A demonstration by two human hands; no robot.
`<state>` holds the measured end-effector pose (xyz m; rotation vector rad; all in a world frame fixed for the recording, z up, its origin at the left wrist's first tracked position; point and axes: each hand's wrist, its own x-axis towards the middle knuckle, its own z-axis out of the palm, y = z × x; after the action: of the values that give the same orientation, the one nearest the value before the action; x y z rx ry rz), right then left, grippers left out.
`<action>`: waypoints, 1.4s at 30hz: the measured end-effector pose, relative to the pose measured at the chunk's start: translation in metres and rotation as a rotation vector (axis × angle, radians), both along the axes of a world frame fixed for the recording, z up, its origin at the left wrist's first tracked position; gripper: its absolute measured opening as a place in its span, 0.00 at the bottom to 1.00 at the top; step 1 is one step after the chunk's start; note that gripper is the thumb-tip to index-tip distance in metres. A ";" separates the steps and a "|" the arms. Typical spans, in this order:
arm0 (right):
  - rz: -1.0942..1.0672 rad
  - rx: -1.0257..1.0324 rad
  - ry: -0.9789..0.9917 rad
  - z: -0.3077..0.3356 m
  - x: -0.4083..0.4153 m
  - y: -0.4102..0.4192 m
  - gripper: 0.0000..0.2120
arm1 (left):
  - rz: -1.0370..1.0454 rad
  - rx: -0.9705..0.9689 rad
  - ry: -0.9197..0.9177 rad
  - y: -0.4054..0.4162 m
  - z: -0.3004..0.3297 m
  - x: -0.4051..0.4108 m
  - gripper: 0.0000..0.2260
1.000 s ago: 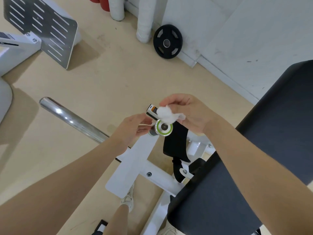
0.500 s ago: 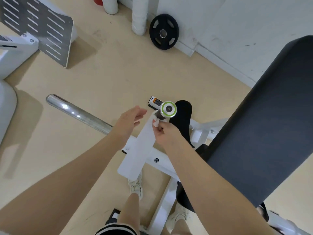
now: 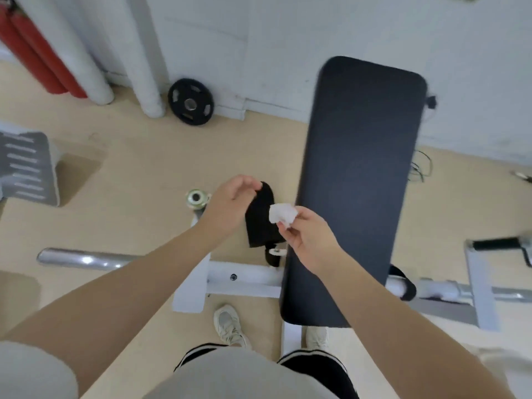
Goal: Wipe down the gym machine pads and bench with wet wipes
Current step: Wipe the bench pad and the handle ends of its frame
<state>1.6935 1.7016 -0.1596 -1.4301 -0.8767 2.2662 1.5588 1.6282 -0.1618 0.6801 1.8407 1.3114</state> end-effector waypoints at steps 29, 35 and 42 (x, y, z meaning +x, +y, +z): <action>-0.687 0.121 -0.415 -0.075 0.472 0.298 0.08 | -0.577 -0.333 -0.101 0.377 -0.052 0.459 0.15; -0.635 -0.070 -0.469 -0.154 0.466 0.354 0.09 | -0.487 -0.378 -0.272 0.420 -0.080 0.483 0.09; -0.585 0.021 -0.335 -0.150 0.467 0.362 0.05 | -0.461 -0.402 -0.244 0.428 -0.079 0.483 0.02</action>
<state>2.1603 2.0633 -0.3101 -1.7994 -0.4716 1.6114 2.0416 2.0567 -0.2412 0.6418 1.5610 0.6671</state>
